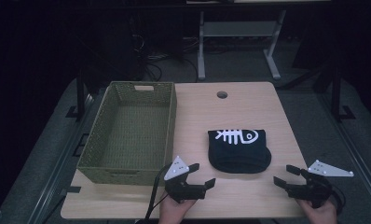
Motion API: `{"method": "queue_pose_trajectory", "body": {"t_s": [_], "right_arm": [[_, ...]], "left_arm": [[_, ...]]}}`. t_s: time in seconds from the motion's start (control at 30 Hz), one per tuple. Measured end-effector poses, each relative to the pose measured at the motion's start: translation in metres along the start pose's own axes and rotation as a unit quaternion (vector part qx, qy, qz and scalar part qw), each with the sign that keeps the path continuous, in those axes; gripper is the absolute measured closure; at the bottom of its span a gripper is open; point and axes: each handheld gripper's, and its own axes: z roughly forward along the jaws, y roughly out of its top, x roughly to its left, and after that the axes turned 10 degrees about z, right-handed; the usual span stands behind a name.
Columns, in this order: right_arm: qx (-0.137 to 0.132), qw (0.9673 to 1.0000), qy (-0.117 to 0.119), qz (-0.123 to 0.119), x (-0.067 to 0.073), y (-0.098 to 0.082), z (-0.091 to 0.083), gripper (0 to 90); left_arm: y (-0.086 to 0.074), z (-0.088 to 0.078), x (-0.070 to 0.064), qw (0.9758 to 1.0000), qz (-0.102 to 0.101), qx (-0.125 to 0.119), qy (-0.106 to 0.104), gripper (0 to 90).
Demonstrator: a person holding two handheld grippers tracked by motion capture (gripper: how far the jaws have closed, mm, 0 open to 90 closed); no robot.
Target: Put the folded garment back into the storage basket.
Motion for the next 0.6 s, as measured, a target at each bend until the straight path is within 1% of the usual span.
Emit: {"method": "queue_pose_trajectory", "body": {"t_s": [0.17,0.3,0.37,0.43,0.47,0.5,0.53,0.6], "right_arm": [[0.003,1.0000,-0.003,0.005,-0.003,0.002,0.001,18.8],[0.003,1.0000,-0.005,0.002,-0.004,0.006,0.002,18.2],[0.003,1.0000,-0.004,0.005,-0.006,0.011,0.003,17.8],[0.003,1.0000,-0.004,0.004,-0.006,0.014,0.004,17.5],[0.001,1.0000,-0.009,-0.002,-0.006,0.019,0.005,17.4],[0.001,1.0000,-0.009,-0.002,-0.006,0.019,0.005,17.4],[0.001,0.9999,-0.011,-0.006,-0.006,0.024,0.006,17.4],[0.000,0.9999,-0.011,-0.007,-0.007,0.030,0.006,17.4]], "left_arm": [[0.004,0.004,0.001,1.0000,-0.001,-0.001,0.002,18.5],[0.007,0.004,0.003,1.0000,0.002,0.002,0.007,18.5],[0.010,0.007,0.005,0.9999,-0.008,0.001,0.010,18.5],[0.012,0.008,0.006,0.9999,-0.008,-0.002,0.013,18.5],[0.016,0.011,0.007,0.9999,-0.005,-0.001,0.016,18.5],[0.016,0.011,0.007,0.9999,-0.005,-0.001,0.016,18.5],[0.019,0.014,0.007,0.9997,0.001,0.001,0.026,18.5],[0.021,0.020,0.008,0.9996,-0.002,0.004,0.028,18.5]]}}
